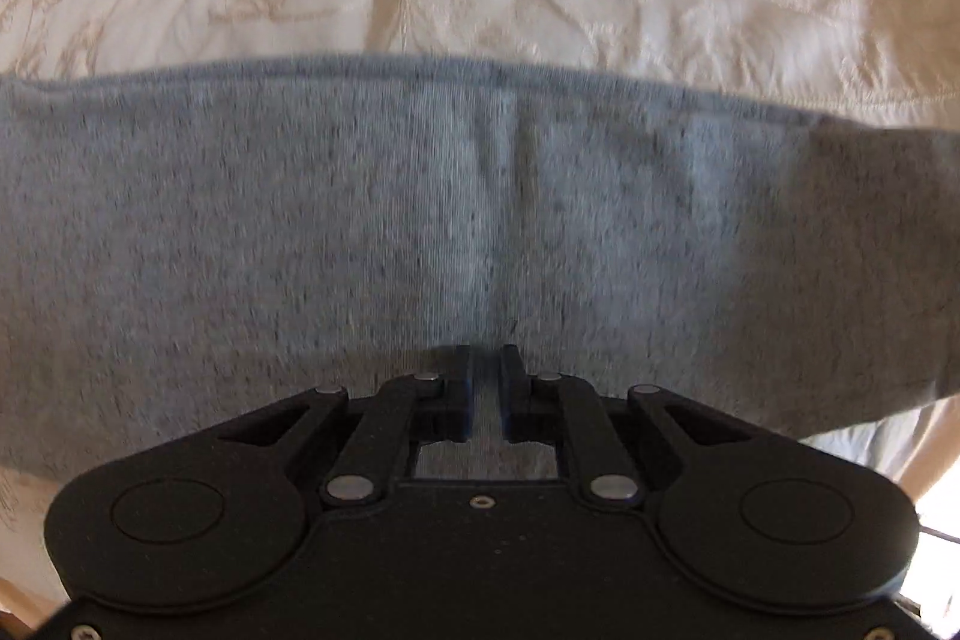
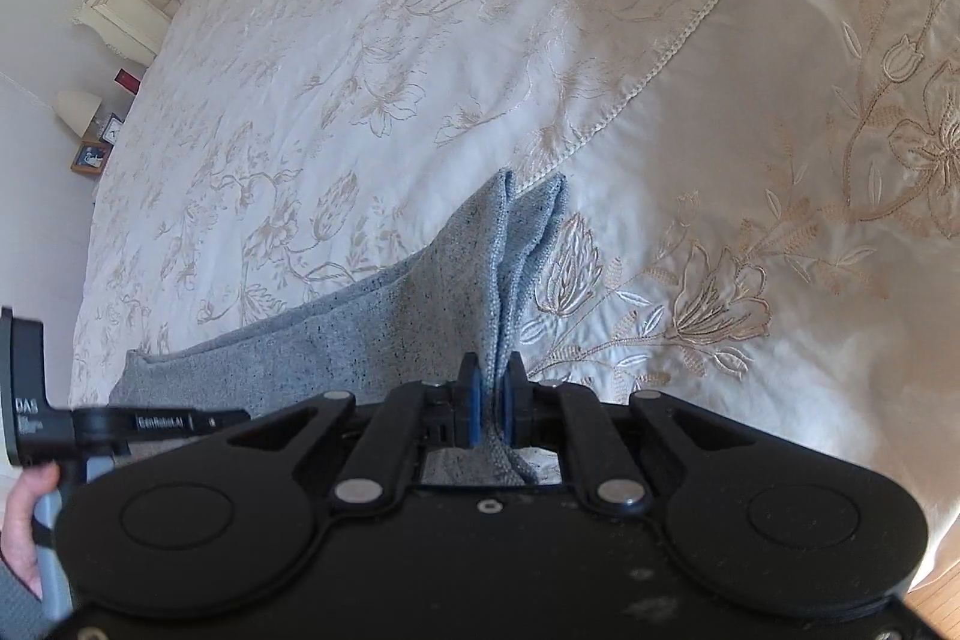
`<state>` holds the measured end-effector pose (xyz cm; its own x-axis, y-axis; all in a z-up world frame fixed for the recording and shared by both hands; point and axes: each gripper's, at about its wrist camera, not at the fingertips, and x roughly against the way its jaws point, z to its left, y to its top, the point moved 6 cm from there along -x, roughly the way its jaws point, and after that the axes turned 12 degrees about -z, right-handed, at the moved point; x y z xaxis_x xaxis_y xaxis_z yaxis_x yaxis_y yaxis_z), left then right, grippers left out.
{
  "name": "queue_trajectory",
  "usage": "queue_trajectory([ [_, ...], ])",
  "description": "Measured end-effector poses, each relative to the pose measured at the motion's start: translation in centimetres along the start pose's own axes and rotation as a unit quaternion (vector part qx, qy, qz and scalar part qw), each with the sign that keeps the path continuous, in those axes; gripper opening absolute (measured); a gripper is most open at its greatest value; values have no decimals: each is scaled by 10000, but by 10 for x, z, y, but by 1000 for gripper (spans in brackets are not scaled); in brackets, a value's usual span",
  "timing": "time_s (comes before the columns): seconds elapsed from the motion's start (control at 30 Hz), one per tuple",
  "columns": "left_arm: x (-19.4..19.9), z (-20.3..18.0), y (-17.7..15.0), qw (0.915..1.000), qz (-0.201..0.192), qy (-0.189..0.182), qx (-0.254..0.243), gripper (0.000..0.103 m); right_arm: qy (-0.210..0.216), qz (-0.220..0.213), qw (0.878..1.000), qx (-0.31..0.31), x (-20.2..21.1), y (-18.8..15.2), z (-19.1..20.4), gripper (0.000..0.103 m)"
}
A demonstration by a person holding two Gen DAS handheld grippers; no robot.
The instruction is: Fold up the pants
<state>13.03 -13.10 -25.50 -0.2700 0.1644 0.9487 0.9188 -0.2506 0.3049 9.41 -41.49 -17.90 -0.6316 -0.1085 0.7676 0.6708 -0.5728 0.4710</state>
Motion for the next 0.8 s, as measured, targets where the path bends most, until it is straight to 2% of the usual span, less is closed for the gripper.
queue_trajectory([
  [0.13, -6, -5, -4, 9995, -60, -103, -284, 16, -128, -87, 9999, 64, 4, 0, 13, 8],
  [0.2, 8, 1, 4, 9989, -226, -380, -138, 17, -211, -148, 9996, 138, 8, 0, 24, 8],
  [0.27, 25, 18, 13, 9982, -419, -429, -39, 17, -237, -239, 9993, 190, 14, 1, 41, 8],
  [0.37, 44, 52, 22, 9971, -609, -460, 70, 17, -150, -405, 9981, 436, 27, 1, 87, 8],
  [0.5, 61, 117, 23, 9965, -681, -413, 236, 17, 174, -487, 9947, 892, 32, -10, 170, 8],
  [0.63, 63, 181, 19, 9965, -705, -192, 407, 17, 644, -309, 9904, 1181, 12, -48, 258, 8],
  [0.8, 61, 251, 3, 9971, -569, 69, 508, 17, 821, 252, 9860, 1432, -59, -131, 331, 8],
])
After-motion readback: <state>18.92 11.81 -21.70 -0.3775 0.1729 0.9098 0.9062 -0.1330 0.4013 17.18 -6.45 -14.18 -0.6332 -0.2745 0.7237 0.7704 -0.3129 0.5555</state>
